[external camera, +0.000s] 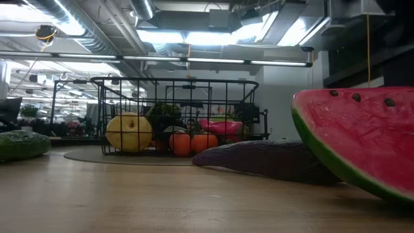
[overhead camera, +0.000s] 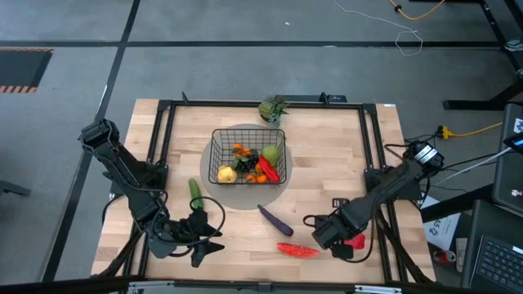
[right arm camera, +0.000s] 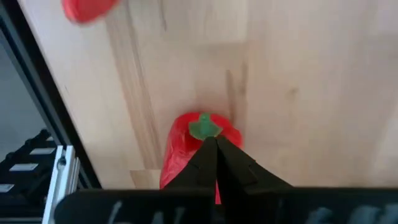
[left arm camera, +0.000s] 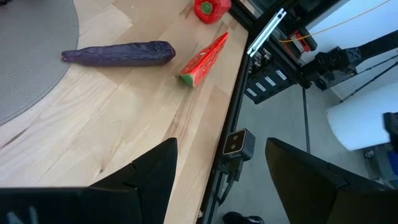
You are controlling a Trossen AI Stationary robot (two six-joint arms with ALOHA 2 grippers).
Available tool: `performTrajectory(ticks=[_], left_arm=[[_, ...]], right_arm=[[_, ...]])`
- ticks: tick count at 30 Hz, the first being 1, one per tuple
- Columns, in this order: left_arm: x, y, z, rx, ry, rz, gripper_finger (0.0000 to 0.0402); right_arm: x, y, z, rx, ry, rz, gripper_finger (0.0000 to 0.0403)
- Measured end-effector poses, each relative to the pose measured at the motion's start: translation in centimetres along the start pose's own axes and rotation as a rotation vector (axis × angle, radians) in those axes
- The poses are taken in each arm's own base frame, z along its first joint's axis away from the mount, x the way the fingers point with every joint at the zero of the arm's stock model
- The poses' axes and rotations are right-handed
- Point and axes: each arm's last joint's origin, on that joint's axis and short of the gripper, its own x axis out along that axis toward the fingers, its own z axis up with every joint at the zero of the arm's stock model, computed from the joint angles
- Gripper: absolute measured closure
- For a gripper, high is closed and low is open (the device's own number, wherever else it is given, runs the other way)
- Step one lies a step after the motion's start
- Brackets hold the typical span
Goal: Build produce basket
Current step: Put the red bell pepper into the black wire basket
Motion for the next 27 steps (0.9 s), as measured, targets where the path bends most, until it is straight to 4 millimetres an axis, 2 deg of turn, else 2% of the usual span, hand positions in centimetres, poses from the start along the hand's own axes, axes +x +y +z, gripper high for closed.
performTrajectory(ticks=[5,9,19,22,27], left_arm=[[0.0,0.0,0.0,0.000,0.000,0.000,0.0162],[0.0,0.0,0.0,0.000,0.000,0.000,0.0162],[0.0,0.0,0.0,0.001,0.001,-0.001,0.0162],[0.0,0.0,0.0,0.001,0.002,-0.001,0.0162],[0.0,0.0,0.0,0.001,0.001,-0.001,0.0162]], right_arm=[[-2.6,0.6,0.4,-0.006,-0.098,-0.030,0.0399],[-2.7,0.7,0.5,0.034,-0.105,-0.019,0.0371],[0.4,-0.2,0.4,0.206,-0.105,-0.068,0.0201],[1.7,-0.7,0.0,0.239,-0.061,-0.070,0.0180],[3.9,-0.9,-0.5,0.236,0.043,0.014,0.0178]])
